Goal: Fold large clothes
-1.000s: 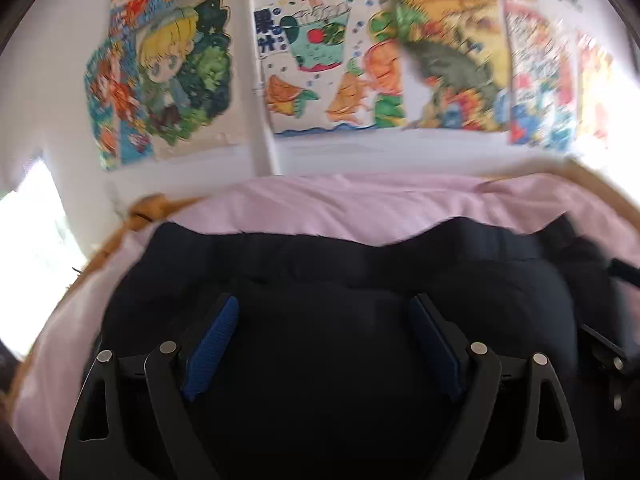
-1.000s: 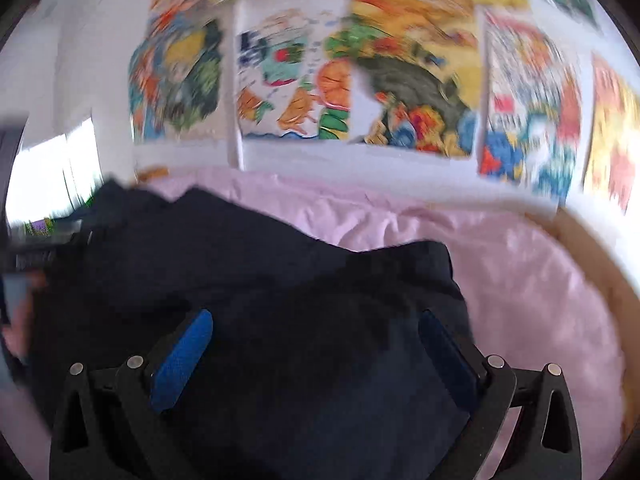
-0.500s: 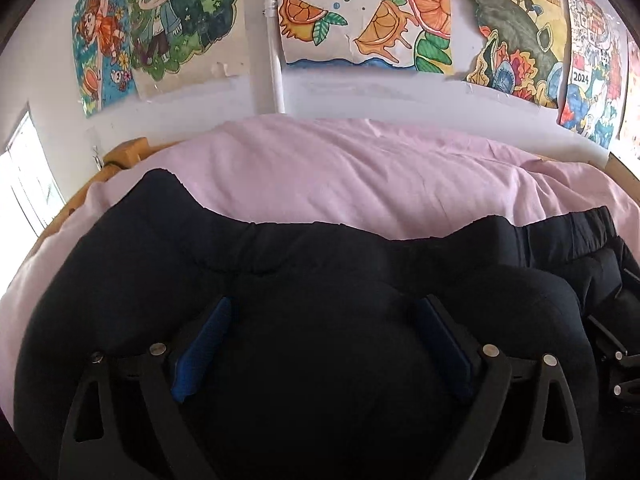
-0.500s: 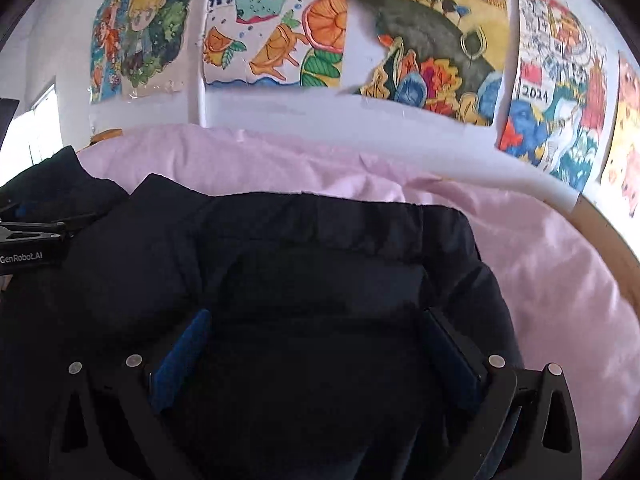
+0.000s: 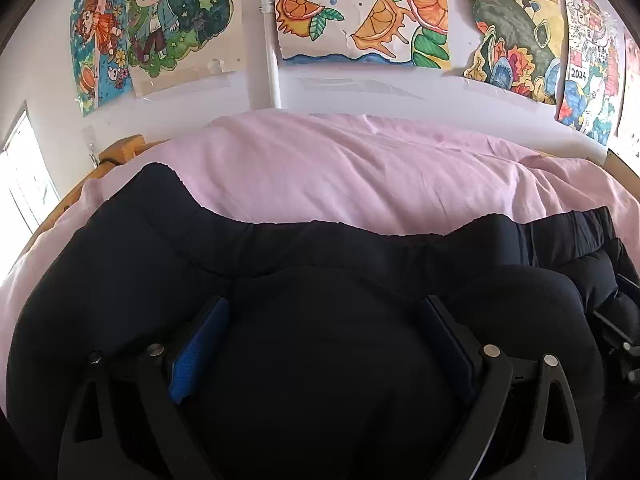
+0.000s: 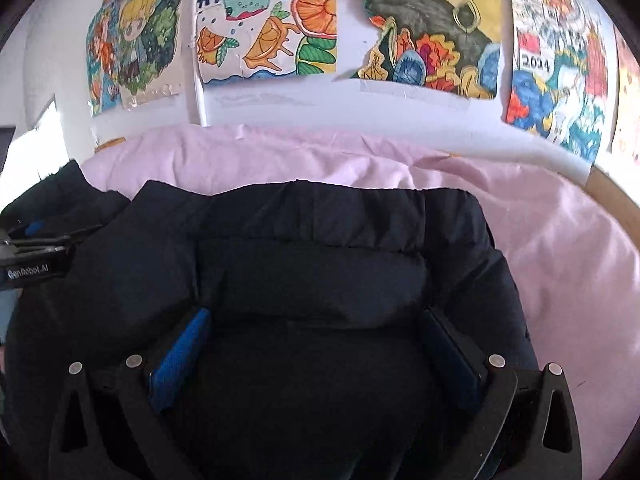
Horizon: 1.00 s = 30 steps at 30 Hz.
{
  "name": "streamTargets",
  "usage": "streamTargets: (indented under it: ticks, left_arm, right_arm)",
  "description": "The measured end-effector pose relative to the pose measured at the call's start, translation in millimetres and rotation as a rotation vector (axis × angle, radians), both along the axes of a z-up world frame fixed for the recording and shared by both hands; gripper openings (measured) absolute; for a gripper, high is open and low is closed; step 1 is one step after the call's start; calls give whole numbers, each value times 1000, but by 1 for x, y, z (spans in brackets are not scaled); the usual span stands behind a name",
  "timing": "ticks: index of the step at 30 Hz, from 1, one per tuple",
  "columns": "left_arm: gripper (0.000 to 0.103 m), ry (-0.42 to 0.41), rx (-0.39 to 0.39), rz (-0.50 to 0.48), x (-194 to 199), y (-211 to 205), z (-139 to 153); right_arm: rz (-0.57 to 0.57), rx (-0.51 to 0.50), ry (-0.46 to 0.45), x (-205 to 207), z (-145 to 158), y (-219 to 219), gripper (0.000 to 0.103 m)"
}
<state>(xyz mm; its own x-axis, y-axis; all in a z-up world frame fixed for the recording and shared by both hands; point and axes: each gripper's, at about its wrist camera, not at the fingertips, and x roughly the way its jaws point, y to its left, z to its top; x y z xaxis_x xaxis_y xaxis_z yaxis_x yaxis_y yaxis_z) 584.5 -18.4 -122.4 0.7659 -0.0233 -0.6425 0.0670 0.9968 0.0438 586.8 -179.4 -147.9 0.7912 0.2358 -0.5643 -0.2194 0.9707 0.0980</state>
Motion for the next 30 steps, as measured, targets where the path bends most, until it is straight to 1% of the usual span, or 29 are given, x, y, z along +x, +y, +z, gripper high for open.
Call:
streamTargets:
  ticks: [2, 6, 10, 12, 14, 15, 16, 17, 19, 21, 23, 24, 26, 27, 29, 30]
  left_arm:
    - [93, -5, -2, -6, -1, 0, -1]
    - [93, -11, -8, -6, -1, 0, -2]
    - [93, -11, -12, -10, -2, 1, -1]
    - [93, -7, -28, -20, -5, 3, 3]
    - [93, -15, -88, -59, -15, 10, 14]
    - [93, -24, -144, -89, -22, 18, 22]
    - [93, -31, -177, -111, -29, 24, 31]
    - [93, -41, -191, -121, -36, 30, 38]
    - [93, -76, -177, -118, -54, 43, 55]
    - [93, -134, -128, -83, -73, 62, 69]
    - [93, -157, -85, -33, -82, 75, 73]
    - [93, -146, -71, -13, -81, 82, 70]
    - [93, -65, -59, 57, -68, 95, 52]
    - [95, -9, -102, 77, -56, 103, 39]
    - [102, 54, -260, 72, -43, 119, 19]
    - [102, 74, -321, 83, -37, 126, 12]
  right_arm:
    - [-3, 17, -3, -2, 0, -3, 103]
    - [-6, 4, -9, -4, 0, 0, 103]
    - [-20, -34, -29, -8, 0, 5, 103]
    - [-27, -50, -44, -12, 1, 7, 103]
    - [-34, -64, -52, -16, 3, 8, 103]
    - [-36, -68, -51, -19, 5, 7, 103]
    - [-37, -67, -52, -22, 7, 4, 103]
    - [-40, -61, -56, -26, 11, 0, 103]
    - [-69, -53, -69, -35, 19, -12, 103]
    - [-137, -23, -76, -46, 24, -33, 103]
    - [-164, 13, -45, -47, 20, -48, 103]
    - [-163, 23, -32, -46, 18, -51, 103]
    - [-161, 42, -26, -46, 12, -55, 103]
    - [-157, 52, -19, -44, 7, -56, 103]
    - [-144, 72, -2, -39, 1, -58, 103]
    - [-140, 81, 7, -35, -2, -58, 103]
